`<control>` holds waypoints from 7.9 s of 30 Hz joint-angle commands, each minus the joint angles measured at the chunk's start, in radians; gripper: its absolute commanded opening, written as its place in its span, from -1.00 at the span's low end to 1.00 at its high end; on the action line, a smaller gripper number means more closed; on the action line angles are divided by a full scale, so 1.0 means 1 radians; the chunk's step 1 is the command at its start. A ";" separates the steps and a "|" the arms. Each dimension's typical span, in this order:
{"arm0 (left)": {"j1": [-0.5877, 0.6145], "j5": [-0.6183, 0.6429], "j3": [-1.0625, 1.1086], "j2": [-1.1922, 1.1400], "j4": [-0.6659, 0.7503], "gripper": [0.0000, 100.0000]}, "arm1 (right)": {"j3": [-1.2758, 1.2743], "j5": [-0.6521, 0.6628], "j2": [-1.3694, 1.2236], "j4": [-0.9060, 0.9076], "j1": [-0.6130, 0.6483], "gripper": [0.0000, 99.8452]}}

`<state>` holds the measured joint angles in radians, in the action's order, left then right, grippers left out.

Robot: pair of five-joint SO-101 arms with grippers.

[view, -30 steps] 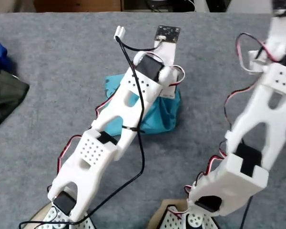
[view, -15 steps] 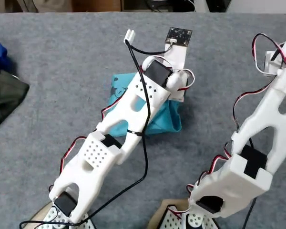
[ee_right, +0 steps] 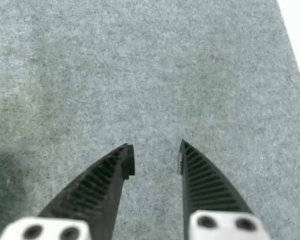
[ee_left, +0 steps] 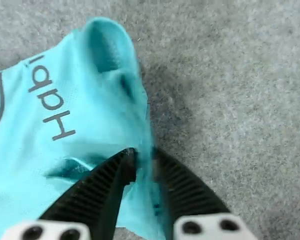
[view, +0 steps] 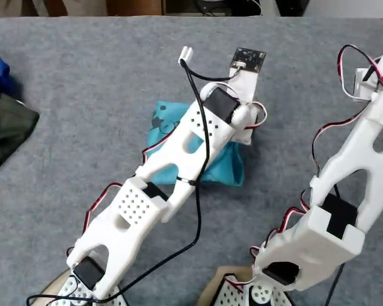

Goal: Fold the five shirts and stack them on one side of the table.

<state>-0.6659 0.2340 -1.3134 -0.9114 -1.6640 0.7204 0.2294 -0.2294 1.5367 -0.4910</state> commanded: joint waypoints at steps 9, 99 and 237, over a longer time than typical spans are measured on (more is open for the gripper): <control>0.155 0.064 -0.104 0.021 -0.017 -0.56 | 0.042 0.000 0.062 0.020 -0.005 -0.69; 0.555 0.064 -0.267 -0.367 -0.029 -0.91 | -0.549 0.275 -0.300 0.238 0.601 -0.99; 0.813 0.015 -0.344 -0.363 0.100 -0.80 | -0.274 -1.169 -0.300 0.172 0.117 -0.99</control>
<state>0.1550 0.2585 -1.6280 -1.2950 -1.5781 0.3890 -0.9567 -0.5363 1.6655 -0.2608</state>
